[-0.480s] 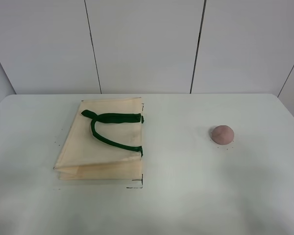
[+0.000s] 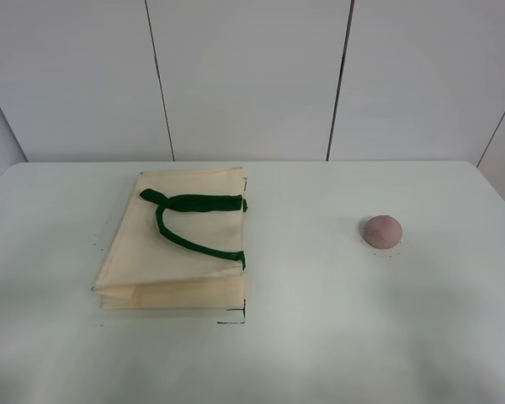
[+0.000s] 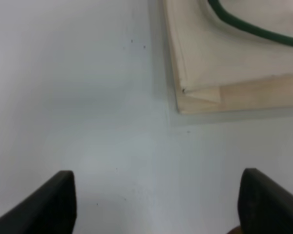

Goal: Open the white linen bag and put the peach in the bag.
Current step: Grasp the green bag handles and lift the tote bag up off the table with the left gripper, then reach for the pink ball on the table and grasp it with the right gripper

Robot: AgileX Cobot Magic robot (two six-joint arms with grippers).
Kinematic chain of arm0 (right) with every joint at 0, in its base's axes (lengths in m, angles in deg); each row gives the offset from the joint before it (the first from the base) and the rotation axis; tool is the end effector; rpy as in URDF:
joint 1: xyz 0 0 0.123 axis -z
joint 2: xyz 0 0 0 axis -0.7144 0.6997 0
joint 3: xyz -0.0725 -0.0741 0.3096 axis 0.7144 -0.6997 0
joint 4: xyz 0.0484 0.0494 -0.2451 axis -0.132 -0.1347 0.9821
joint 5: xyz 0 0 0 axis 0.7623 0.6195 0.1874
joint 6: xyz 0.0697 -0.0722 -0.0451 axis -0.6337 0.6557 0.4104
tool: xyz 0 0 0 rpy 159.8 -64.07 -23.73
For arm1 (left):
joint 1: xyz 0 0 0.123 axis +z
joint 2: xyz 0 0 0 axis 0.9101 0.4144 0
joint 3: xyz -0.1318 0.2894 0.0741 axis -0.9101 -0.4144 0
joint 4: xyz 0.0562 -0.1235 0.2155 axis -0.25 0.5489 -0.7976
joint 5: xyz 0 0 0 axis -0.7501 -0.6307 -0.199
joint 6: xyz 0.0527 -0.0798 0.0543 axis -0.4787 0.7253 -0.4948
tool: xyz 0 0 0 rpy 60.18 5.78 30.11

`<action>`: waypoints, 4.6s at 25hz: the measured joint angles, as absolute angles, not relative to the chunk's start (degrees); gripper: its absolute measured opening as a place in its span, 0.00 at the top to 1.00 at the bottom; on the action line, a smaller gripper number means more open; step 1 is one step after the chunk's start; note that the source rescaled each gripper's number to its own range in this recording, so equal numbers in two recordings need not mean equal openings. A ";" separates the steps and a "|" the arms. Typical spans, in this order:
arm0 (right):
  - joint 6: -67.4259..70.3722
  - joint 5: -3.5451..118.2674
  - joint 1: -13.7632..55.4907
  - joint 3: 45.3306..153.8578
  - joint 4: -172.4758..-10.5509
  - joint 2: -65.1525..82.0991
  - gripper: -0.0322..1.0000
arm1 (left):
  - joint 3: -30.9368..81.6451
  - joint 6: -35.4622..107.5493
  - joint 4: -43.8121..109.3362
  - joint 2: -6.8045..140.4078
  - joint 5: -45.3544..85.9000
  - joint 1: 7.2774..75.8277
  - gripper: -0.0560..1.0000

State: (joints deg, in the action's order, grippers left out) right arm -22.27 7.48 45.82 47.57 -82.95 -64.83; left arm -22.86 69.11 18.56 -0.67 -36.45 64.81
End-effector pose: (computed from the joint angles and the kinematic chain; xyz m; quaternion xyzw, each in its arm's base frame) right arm -0.0250 -0.0010 0.2703 0.0083 0.8470 -0.0027 0.5316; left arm -0.0165 0.0013 0.2868 0.0128 0.8654 0.0074 0.5009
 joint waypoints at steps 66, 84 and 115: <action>-22.27 7.48 45.82 47.57 -82.95 -64.83 0.00 | 45.61 88.15 13.88 125.94 -25.73 47.98 0.21; -22.27 7.48 45.82 47.57 -82.95 -64.83 0.00 | 63.76 85.56 14.04 121.53 -42.09 48.12 0.95; -15.63 24.36 45.64 87.21 -87.93 27.92 0.00 | 70.05 80.79 17.82 102.54 -43.56 48.12 0.95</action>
